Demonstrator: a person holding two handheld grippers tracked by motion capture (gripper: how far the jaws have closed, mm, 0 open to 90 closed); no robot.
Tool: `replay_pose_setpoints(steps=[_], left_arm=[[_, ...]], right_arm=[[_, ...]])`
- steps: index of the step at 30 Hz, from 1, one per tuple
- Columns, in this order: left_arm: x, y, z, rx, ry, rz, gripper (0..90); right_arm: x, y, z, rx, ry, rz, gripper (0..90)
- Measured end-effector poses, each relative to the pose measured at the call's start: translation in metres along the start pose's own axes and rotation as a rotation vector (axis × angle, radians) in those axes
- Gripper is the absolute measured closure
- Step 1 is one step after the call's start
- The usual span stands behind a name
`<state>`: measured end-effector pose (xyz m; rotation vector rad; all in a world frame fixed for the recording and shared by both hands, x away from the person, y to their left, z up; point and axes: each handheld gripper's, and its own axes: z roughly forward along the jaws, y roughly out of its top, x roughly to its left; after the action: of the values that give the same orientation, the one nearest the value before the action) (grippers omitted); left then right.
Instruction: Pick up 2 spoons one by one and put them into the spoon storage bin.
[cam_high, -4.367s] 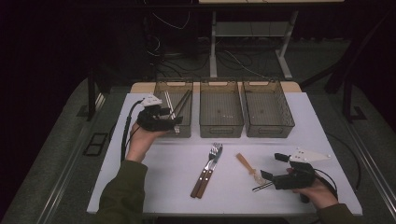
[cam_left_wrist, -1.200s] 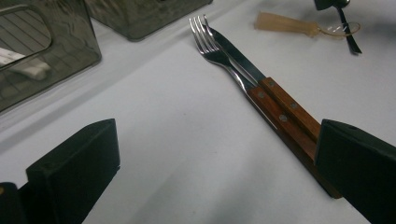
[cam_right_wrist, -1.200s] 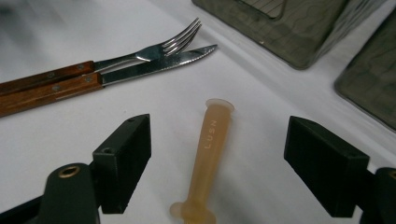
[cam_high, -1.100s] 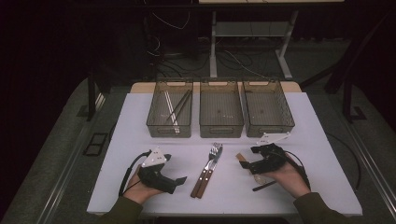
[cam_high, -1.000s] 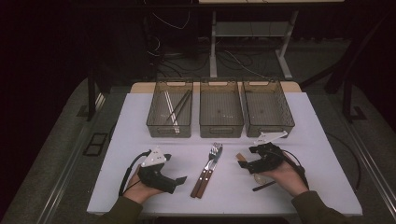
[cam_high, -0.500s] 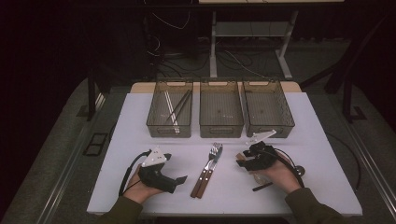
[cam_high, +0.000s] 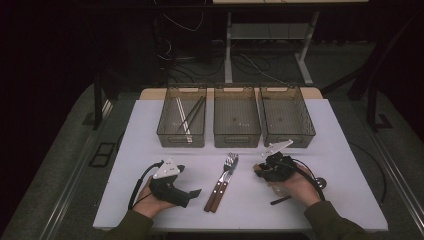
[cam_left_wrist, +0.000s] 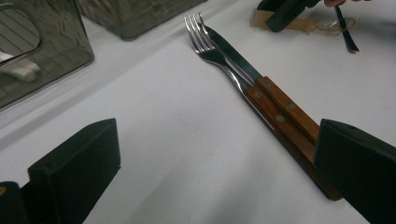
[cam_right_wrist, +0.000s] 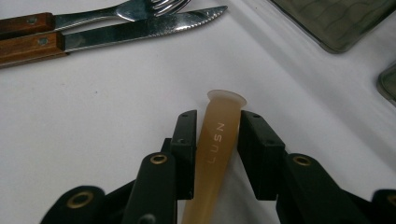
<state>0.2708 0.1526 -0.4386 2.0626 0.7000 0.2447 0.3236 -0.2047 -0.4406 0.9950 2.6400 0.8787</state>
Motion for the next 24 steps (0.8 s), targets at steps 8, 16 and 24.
replay_pose_setpoints(steps=[8, 16, 24], left_arm=[[0.0001, -0.0006, 0.0001, 0.005, -0.005, 0.010, 0.0], [-0.0007, -0.0009, 0.0004, -0.006, -0.020, 0.013, 0.0], [-0.0003, -0.0013, 0.0006, -0.004, -0.026, 0.028, 0.0]], right_arm=[[-0.0019, 0.0007, 0.0002, 0.004, 0.008, -0.004, 73.5], [-0.0025, -0.0002, -0.0005, -0.006, 0.009, 0.018, 74.0], [-0.0057, -0.0005, -0.0065, -0.029, 0.024, 0.048, 74.1]])
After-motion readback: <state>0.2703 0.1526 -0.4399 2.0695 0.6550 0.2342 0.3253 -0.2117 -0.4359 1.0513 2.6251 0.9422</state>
